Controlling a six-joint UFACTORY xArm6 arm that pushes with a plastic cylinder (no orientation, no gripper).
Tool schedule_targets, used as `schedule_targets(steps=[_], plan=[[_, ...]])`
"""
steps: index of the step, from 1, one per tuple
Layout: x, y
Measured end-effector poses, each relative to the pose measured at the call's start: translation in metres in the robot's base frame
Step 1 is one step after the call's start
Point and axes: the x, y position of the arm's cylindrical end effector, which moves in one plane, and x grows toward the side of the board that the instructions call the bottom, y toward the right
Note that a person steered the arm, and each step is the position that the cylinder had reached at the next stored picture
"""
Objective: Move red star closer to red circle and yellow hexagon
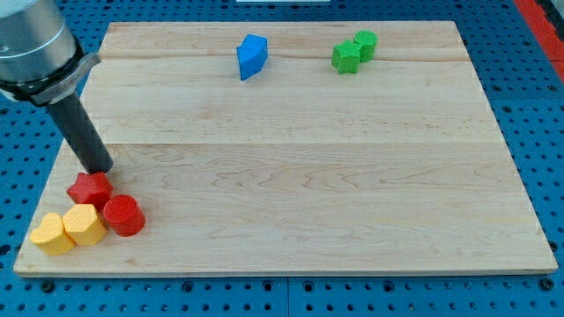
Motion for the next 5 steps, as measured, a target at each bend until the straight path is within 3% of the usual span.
schedule_targets(steps=[2,5], plan=[[0.012,-0.026],[0.017,0.000]])
